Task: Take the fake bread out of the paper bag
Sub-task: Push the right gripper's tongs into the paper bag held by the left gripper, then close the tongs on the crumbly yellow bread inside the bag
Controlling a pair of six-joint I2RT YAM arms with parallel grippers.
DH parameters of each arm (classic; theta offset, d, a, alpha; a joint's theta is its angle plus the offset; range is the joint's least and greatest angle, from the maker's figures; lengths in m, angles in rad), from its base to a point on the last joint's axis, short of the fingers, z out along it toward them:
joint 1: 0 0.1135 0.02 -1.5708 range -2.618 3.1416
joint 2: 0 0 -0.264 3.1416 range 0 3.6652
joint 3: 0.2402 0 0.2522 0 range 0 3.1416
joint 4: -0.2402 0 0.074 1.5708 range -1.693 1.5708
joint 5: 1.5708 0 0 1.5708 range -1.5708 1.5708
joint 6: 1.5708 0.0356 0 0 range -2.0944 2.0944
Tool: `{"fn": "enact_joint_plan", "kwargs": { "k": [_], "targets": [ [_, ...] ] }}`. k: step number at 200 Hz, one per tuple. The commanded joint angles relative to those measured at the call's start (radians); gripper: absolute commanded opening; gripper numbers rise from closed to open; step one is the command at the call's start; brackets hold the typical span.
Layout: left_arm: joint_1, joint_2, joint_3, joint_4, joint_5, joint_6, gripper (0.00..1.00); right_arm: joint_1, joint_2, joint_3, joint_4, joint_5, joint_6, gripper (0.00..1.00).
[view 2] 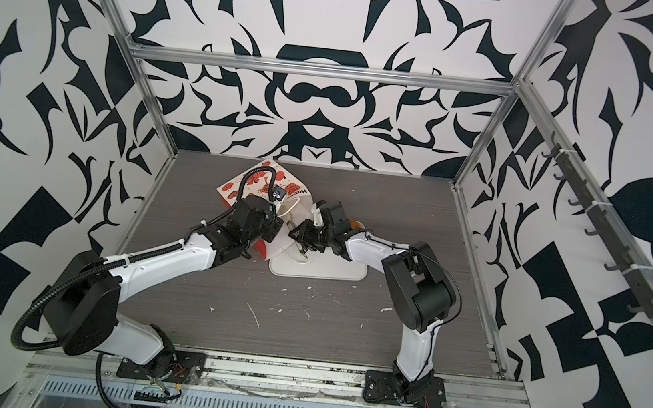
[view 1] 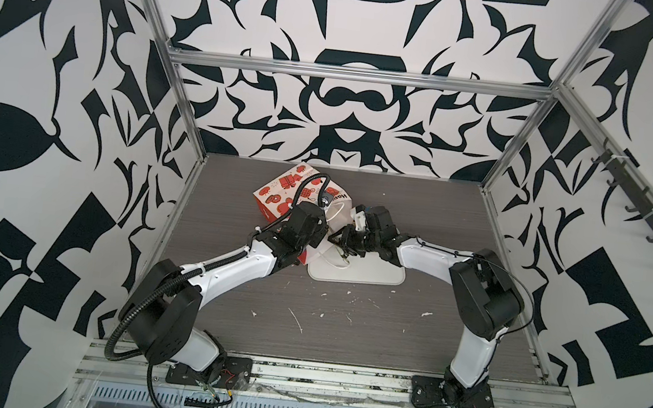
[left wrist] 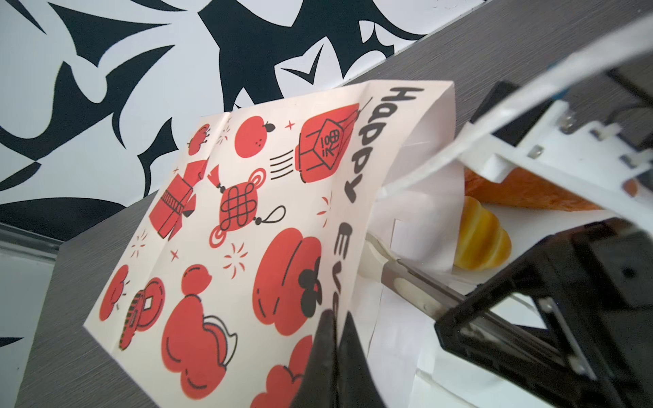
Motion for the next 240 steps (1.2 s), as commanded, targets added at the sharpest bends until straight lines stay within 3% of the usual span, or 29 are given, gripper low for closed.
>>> {"fn": "enact_joint_plan", "kwargs": {
  "k": [1,118,201,240],
  "targets": [
    [-0.002,-0.051,-0.017,0.016,0.04,-0.003,0.0,0.01,-0.017,0.036,0.117,0.004,0.061,0.35],
    [-0.001,-0.023,0.018,-0.001,0.014,-0.002,0.0,0.093,-0.09,0.016,0.098,0.092,0.051,0.33],
    [0.003,-0.026,0.027,-0.007,-0.011,-0.009,0.0,0.147,-0.378,-0.154,-0.053,0.289,-0.022,0.33],
    [0.004,-0.021,0.03,-0.006,-0.008,-0.01,0.0,0.188,-0.372,-0.095,-0.116,0.297,-0.058,0.32]
  ]
}}
